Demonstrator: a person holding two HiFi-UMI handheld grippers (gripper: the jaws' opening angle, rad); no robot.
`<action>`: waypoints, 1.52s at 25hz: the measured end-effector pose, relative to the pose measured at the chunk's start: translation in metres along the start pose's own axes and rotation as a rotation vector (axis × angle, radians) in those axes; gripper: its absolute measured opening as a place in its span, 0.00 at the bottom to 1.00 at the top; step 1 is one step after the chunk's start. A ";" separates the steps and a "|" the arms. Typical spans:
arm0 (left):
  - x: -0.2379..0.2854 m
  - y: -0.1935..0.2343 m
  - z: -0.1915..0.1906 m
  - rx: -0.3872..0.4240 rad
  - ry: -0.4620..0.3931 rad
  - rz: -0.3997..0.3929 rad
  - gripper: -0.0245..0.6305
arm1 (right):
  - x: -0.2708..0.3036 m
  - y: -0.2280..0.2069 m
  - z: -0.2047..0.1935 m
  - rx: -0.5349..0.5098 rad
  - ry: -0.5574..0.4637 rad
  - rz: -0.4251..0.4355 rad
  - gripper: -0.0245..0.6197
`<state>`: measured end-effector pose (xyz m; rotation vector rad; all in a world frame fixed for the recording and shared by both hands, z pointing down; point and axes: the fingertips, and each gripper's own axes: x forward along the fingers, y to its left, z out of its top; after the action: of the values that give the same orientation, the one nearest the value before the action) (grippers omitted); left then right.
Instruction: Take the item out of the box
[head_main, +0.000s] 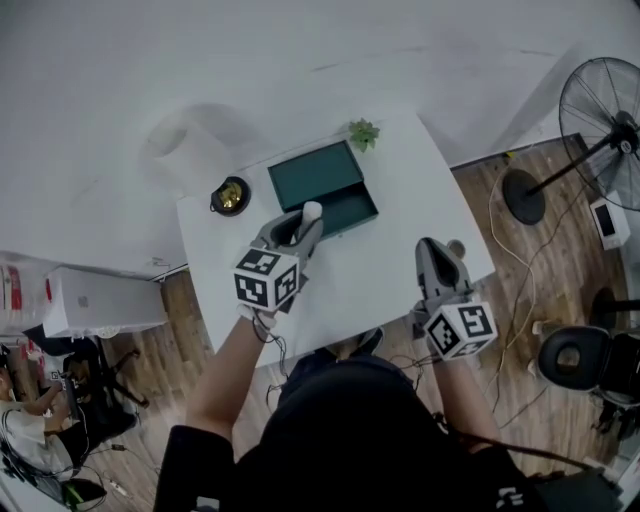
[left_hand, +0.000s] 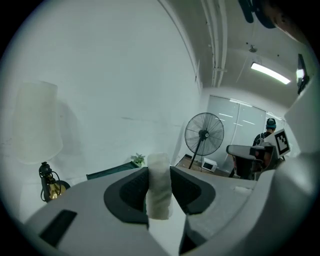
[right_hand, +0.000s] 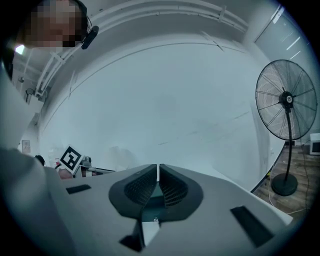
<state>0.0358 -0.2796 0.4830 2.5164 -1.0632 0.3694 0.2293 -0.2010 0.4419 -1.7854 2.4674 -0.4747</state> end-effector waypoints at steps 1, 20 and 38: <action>-0.006 -0.002 0.005 0.002 -0.017 0.000 0.23 | 0.001 0.002 0.002 -0.004 -0.006 0.001 0.07; -0.085 -0.033 0.078 0.046 -0.255 0.036 0.23 | 0.002 0.035 0.052 -0.069 -0.105 0.034 0.07; -0.111 -0.033 0.109 0.183 -0.358 0.127 0.23 | 0.007 0.047 0.068 -0.124 -0.142 0.060 0.05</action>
<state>-0.0058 -0.2368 0.3353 2.7534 -1.3828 0.0490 0.1992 -0.2091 0.3646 -1.7152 2.4929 -0.1879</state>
